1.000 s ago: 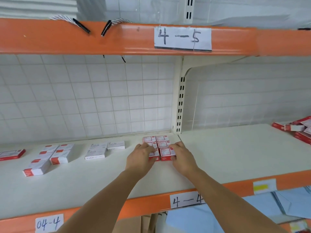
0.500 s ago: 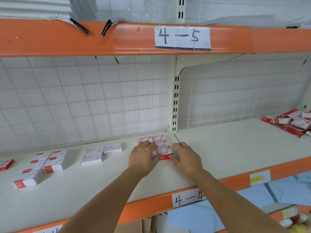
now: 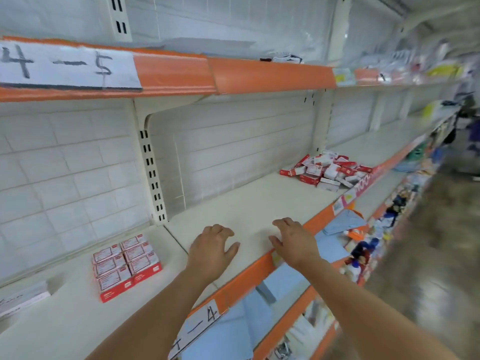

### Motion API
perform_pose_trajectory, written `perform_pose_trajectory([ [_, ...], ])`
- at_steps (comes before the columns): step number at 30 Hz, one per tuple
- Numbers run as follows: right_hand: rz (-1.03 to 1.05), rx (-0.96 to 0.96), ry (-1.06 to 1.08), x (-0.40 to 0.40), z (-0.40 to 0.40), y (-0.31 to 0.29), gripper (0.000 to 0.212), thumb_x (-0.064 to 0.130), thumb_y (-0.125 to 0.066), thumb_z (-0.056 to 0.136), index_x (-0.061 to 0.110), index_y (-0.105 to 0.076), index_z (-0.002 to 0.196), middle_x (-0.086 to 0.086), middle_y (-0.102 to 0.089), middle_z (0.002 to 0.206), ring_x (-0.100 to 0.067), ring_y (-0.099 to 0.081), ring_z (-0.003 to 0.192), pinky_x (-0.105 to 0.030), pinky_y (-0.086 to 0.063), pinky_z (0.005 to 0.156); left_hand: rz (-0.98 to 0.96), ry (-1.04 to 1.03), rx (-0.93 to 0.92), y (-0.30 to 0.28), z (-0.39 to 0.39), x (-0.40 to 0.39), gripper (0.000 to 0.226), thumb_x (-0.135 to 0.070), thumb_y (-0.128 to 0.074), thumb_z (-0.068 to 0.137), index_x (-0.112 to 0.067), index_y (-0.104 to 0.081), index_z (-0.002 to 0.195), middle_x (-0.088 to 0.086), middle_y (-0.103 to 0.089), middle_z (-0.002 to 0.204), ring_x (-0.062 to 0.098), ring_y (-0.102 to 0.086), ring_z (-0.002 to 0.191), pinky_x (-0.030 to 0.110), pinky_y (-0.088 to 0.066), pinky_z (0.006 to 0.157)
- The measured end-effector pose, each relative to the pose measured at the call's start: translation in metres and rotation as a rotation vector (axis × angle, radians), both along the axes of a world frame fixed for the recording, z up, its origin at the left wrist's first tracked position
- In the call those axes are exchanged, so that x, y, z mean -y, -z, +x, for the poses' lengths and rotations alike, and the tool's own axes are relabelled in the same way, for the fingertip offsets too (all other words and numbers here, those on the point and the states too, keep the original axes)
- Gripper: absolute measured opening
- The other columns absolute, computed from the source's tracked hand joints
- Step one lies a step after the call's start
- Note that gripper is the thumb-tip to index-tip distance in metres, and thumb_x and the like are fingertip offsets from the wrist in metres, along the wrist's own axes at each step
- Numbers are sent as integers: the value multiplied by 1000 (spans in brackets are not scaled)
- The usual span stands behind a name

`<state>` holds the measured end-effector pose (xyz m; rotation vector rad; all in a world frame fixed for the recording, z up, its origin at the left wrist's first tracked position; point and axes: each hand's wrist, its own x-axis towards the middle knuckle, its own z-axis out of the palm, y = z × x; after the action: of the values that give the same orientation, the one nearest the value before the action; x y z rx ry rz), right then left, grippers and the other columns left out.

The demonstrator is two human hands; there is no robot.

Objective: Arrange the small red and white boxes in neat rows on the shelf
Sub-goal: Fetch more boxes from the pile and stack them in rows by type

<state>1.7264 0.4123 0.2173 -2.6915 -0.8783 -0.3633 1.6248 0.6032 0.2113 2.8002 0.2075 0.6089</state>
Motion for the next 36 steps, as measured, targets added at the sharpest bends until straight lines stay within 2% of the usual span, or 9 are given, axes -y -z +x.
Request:
perform_pose_trajectory([
  [6,-17,-5,175,85,57,0,39,34,-44,97,17,-47,132,-3,-53,126,-23,-51,112,-33,-45,77,3,154,-4,1,79,68,36,-44,-43,96,-26,-54,125,-9,-52,125,11,-43,117,25,-35,92],
  [14,8,11,258,169,154,-17,39,34,-44,98,17,-47,132,-4,-57,123,-23,-53,111,-32,-47,75,-21,211,-14,-11,187,150,36,-40,-45,96,-25,-52,127,-8,-49,130,12,-41,120,27,-37,93],
  [17,9,22,241,186,189,-26,39,32,-46,97,17,-47,133,-4,-58,124,-23,-53,112,-32,-47,80,-29,190,-20,-16,223,171,37,-36,-49,94,-25,-50,129,-6,-48,131,13,-41,121,28,-39,93],
  [24,-14,28,170,180,251,-32,41,31,-48,95,18,-46,134,-4,-56,127,-24,-53,113,-35,-50,84,-31,122,-71,-13,291,186,47,-29,-55,92,-24,-42,137,-3,-41,139,15,-39,125,30,-41,94],
  [30,-88,121,108,152,303,-28,41,29,-47,94,17,-44,134,-2,-50,130,-23,-44,118,-33,-39,91,-65,40,-31,-13,355,171,58,-26,-59,90,-24,-34,142,1,-34,144,19,-35,130,34,-44,94],
  [36,-135,182,81,129,343,-26,48,30,-49,93,16,-37,138,-4,-43,137,-24,-38,126,-35,-31,102,-108,33,-4,-13,412,160,71,-25,-64,88,-25,-24,147,0,-27,151,21,-29,137,35,-40,102],
])
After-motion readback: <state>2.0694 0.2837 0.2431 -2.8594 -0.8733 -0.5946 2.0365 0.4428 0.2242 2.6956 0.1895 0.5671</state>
